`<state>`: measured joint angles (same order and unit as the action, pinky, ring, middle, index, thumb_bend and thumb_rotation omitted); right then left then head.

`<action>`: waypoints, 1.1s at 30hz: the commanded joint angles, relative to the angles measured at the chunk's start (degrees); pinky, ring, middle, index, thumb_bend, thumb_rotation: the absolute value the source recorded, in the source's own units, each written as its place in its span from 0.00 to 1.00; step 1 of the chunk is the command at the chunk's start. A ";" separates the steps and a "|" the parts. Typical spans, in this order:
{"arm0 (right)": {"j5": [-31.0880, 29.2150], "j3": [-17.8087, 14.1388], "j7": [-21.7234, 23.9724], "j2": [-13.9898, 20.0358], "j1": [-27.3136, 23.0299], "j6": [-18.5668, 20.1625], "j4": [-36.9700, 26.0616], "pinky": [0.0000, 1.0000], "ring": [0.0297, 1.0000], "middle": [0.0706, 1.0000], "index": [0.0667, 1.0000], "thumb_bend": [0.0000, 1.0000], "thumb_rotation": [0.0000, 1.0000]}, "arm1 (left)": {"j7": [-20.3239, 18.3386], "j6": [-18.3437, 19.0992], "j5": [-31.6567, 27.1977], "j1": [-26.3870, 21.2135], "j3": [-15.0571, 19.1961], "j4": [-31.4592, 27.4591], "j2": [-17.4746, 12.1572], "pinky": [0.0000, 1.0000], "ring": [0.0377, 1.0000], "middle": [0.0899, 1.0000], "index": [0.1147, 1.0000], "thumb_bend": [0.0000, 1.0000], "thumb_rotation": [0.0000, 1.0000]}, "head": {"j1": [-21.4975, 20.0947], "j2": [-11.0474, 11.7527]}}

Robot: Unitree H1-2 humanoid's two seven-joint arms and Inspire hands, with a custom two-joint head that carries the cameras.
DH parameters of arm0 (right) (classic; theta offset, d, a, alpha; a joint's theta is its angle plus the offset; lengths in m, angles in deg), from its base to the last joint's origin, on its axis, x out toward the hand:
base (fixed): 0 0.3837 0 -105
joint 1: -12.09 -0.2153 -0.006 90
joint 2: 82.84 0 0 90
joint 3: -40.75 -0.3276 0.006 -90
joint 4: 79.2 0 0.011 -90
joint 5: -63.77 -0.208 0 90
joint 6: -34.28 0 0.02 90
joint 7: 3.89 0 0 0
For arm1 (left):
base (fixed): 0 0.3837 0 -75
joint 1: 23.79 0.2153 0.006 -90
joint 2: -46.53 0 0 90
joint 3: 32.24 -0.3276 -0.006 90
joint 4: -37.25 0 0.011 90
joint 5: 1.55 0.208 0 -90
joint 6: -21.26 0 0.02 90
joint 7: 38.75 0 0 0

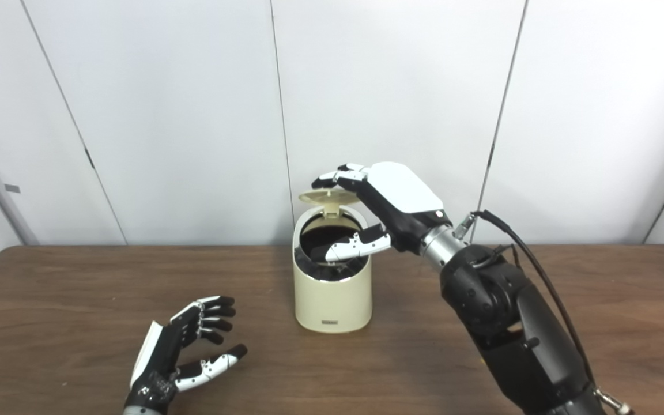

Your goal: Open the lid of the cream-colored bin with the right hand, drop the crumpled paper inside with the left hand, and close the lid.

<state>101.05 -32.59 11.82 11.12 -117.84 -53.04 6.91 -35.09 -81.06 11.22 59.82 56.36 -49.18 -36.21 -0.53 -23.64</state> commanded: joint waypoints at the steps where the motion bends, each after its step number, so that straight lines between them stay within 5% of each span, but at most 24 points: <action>1: -0.19 -0.94 -0.43 0.32 -1.62 -0.98 -2.32 0.71 0.87 0.72 0.70 0.68 0.57 | 0.07 -0.68 -0.17 -0.45 0.10 -2.02 0.19 0.56 0.63 0.68 0.70 0.67 0.10 | 0.01 -0.18; 16: 2.39 -0.90 -0.16 1.48 0.23 -1.74 -4.35 0.71 0.80 0.63 0.61 0.66 0.57 | -0.53 1.35 -0.31 -0.19 0.25 -4.24 0.01 0.55 0.62 0.68 0.71 0.66 0.11 | 0.27 -1.77; 33: 1.86 -0.18 1.76 1.66 1.88 -2.94 -2.31 0.75 0.82 0.64 0.62 0.66 0.57 | -0.70 2.23 0.78 -0.48 0.29 -5.16 0.57 0.55 0.62 0.67 0.70 0.66 0.09 | 1.16 -3.35</action>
<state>103.04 -32.29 14.00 11.93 -114.31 -54.30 5.53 -36.32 -78.49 11.69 60.96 56.50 -51.89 -35.81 0.62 -26.98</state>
